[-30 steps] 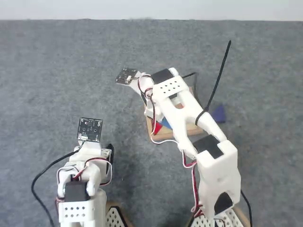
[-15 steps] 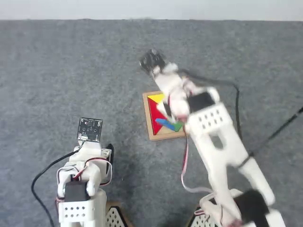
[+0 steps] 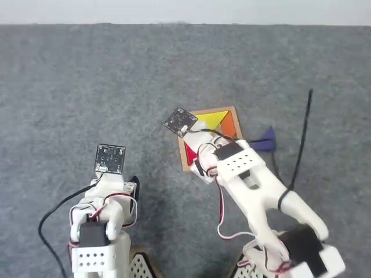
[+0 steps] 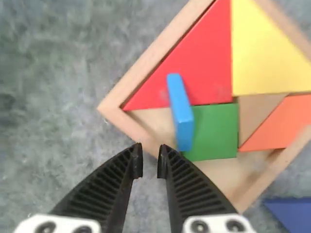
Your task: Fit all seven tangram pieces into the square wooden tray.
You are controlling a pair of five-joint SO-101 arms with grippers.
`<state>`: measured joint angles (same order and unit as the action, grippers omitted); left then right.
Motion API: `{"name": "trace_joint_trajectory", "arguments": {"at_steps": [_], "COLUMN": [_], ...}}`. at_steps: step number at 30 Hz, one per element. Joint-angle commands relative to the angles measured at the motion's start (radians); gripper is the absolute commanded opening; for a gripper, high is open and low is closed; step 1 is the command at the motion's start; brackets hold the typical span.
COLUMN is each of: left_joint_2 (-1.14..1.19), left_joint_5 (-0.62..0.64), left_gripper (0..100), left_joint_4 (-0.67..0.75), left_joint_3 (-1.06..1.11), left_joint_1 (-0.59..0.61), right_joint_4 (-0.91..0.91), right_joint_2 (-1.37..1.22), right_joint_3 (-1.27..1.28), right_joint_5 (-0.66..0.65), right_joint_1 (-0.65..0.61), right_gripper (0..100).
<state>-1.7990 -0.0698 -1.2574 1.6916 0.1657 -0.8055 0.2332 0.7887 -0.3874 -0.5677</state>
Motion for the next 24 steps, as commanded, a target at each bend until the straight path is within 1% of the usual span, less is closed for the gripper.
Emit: {"name": "trace_joint_trajectory", "arguments": {"at_steps": [1,10,14,24], "left_joint_2": [-0.028,-0.028,-0.028,-0.028], "left_joint_5": [-0.006,-0.006,-0.006,-0.006], "left_gripper": [15,15,15,15], "left_joint_4": [-0.009,-0.009,-0.009,-0.009], "left_joint_3": [-0.008,-0.008,-0.008,-0.008], "left_joint_1": [-0.003,-0.003,-0.003,-0.003], "right_joint_4": [0.025,0.025,0.021,0.013], "right_joint_2": [-0.035,-0.139,-0.202,-0.214], "right_joint_3": [-0.072,-0.190,-0.241,-0.341], "right_joint_5": [0.012,0.011,0.011,0.012], "right_joint_1": [0.025,0.108,0.108,0.110], "right_gripper": [5.8,5.8,5.8,5.8]}}
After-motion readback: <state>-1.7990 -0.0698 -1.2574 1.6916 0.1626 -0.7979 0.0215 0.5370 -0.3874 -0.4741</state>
